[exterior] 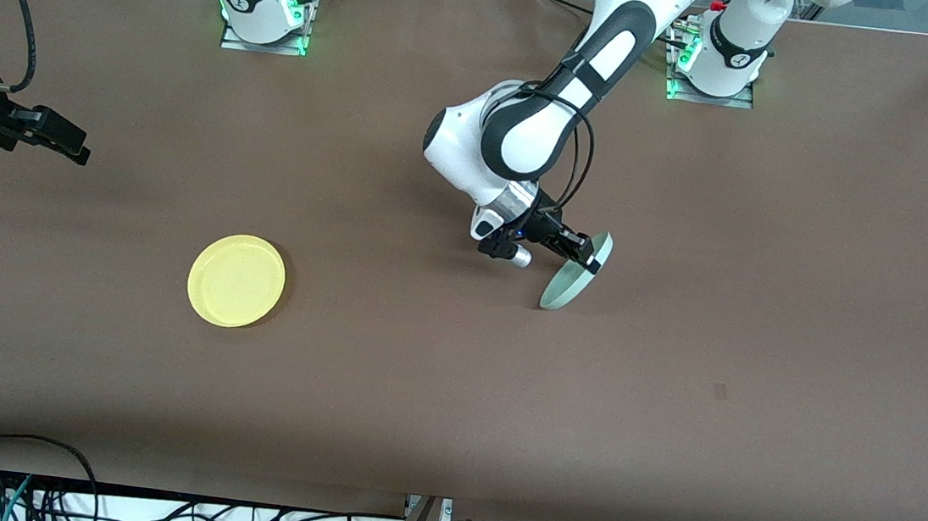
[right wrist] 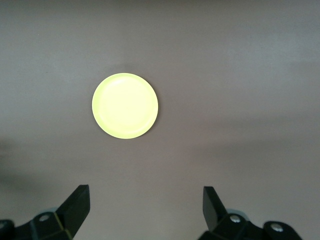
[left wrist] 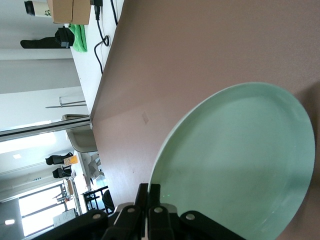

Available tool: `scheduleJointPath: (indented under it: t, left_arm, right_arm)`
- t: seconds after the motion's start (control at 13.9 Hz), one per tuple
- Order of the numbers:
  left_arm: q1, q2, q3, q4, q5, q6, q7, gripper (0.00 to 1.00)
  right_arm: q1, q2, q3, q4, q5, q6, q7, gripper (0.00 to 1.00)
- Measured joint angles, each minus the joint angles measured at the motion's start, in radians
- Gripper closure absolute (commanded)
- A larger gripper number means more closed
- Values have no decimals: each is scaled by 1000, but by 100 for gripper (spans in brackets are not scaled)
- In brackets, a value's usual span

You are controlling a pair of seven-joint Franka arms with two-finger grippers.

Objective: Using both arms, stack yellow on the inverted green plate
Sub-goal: 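Flip the green plate with the left gripper while the right gripper reaches the yellow plate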

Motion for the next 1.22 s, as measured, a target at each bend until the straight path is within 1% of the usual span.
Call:
scheduleJointPath:
  t: [0.14, 0.29, 0.36, 0.57, 0.72, 0.79, 0.86, 1.01, 1.15, 1.22]
  left_arm:
    - [-18, 11, 7, 0, 9, -22, -44, 100]
    - [-38, 13, 17, 10, -9, -31, -76, 100]
    - [-43, 12, 20, 30, -43, -29, -77, 100]
    - [-49, 3, 22, 77, -130, -25, -74, 100]
    - [-56, -1, 23, 88, -164, -11, -74, 100]
    - [-60, -5, 23, 91, -181, -2, -74, 43]
    - [-62, -9, 24, 93, -198, 7, -74, 0]
    - [-60, -12, 24, 100, -253, 71, -74, 0]
    - [-51, -3, 19, 101, -374, 191, -79, 0]
    - [-41, 21, 16, 93, -424, 240, -87, 0]
  right_arm:
    - [0, 9, 0, -1, -1, -3, -5, 0]
    - [4, 25, 1, -4, -14, -6, -27, 0]
    - [7, 39, 1, -6, -20, -6, -68, 0]
    - [5, 100, -5, -8, -20, 16, -305, 0]
    - [2, 157, -7, -11, 0, 91, -354, 0]
    - [-3, 192, -7, -14, 31, 126, -360, 0]
    - [-10, 234, -7, -17, 72, 160, -363, 0]
    - [-26, 337, -8, -26, 147, 261, -367, 0]
    - [-43, 445, -8, -32, 195, 370, -369, 2]
    - [-48, 492, -8, -39, 211, 427, -370, 3]
